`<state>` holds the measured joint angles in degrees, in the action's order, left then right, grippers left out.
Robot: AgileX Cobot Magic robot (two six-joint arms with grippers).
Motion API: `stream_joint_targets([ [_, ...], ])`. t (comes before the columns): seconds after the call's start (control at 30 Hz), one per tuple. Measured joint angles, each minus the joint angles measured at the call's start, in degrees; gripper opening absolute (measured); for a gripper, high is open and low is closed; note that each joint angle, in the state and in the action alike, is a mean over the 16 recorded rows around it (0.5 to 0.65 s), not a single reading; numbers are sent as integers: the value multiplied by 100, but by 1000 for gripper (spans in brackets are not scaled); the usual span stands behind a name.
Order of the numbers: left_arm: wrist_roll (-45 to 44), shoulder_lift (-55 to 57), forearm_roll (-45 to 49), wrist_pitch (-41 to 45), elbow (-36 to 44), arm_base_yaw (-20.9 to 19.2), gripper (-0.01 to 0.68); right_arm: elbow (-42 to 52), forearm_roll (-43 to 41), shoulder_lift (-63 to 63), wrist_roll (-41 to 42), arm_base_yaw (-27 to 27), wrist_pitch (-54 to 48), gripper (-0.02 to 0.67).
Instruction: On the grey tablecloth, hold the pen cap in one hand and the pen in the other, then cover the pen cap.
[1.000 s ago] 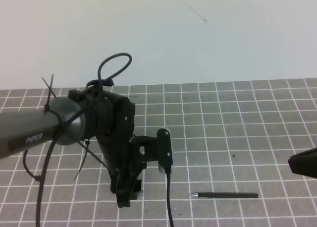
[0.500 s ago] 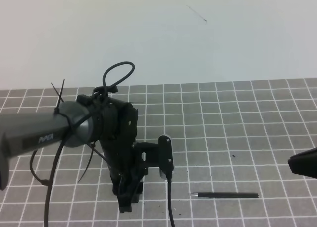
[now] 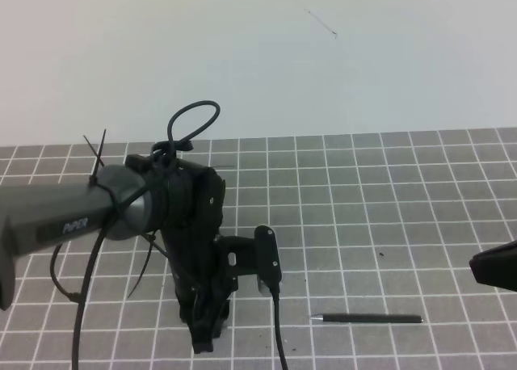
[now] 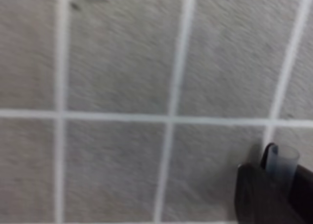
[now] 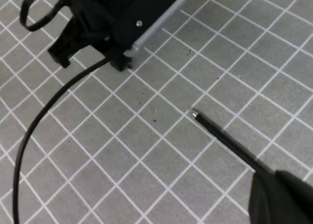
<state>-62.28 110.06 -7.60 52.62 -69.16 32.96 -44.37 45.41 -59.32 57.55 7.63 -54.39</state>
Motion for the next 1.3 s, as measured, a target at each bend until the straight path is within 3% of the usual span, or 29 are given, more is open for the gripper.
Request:
stream_joint_targets([
  [0.37, 72, -707, -360, 337, -4, 1, 43, -559, -1609, -348, -342, 732, -216, -4],
  [0.7, -5, -1545, -772, 537, -11, 3, 57, -1713, -3446, -1609, -802, 1681, -651, -2],
  [0.87, -45, -1815, -812, 617, -11, 3, 57, -2075, -3724, -2329, -731, 1914, -593, 28],
  [1.3, -69, -2003, -834, 632, -3, 3, 57, -2243, -3847, -3726, -158, 2254, 131, 199],
])
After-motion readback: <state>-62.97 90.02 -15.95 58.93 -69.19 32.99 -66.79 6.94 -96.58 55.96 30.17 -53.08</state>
